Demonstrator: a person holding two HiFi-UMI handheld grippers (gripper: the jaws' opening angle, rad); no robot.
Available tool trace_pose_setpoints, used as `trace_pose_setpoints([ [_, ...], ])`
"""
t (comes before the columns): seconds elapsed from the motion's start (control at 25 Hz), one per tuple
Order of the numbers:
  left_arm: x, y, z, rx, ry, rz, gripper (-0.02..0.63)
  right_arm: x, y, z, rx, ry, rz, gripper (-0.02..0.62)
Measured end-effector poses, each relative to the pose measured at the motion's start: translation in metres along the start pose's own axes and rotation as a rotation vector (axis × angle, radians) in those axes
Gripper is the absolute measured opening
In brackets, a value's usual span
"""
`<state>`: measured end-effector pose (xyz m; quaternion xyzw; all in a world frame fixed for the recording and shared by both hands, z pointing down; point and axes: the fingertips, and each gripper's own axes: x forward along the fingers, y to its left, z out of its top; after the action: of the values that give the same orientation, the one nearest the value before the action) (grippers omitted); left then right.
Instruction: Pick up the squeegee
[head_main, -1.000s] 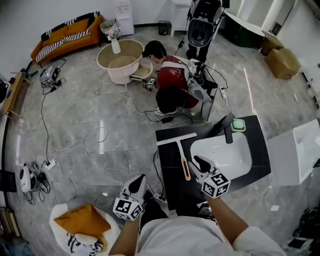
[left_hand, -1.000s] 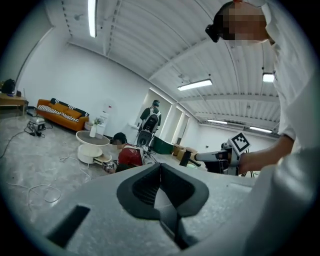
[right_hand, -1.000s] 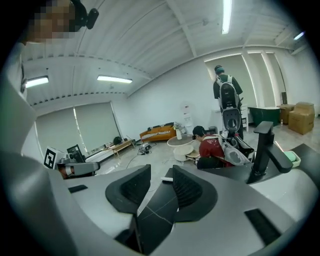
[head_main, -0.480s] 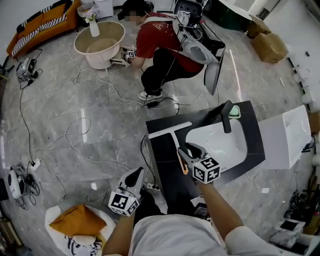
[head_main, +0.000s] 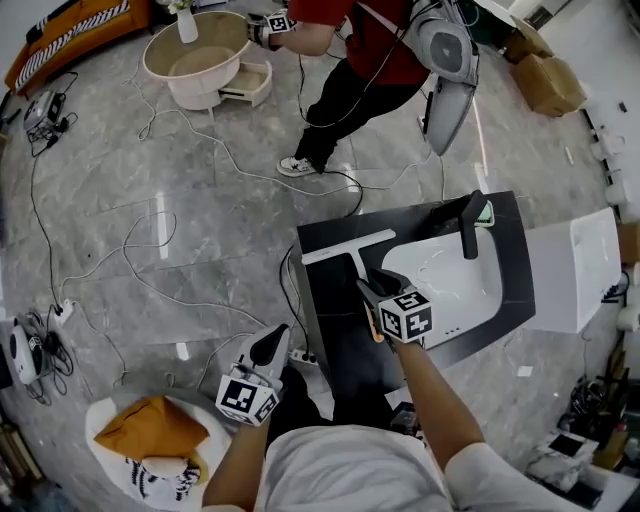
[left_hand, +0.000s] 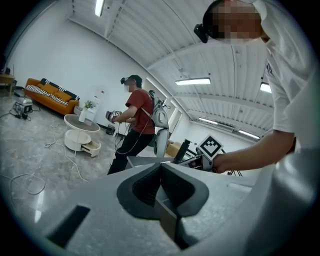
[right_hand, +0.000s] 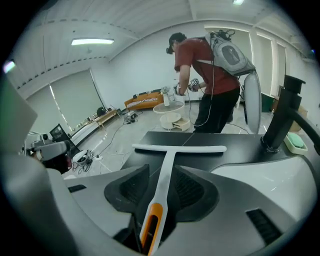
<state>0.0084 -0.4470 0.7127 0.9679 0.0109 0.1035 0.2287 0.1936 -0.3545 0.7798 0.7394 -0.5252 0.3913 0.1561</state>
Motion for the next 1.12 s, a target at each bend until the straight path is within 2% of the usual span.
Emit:
trace_pose_setpoints([
  [0.56,-0.001,0.011,-0.014,-0.043,0.017,0.015,0.015,0.03,-0.009,-0.013,0.006,0.099,-0.034,0.138],
  [1.12,-0.008,0.01,-0.017,-0.066,0.001,0.027,0.015,0.031,-0.01,-0.013,0.005,0.115,-0.069,0.097],
])
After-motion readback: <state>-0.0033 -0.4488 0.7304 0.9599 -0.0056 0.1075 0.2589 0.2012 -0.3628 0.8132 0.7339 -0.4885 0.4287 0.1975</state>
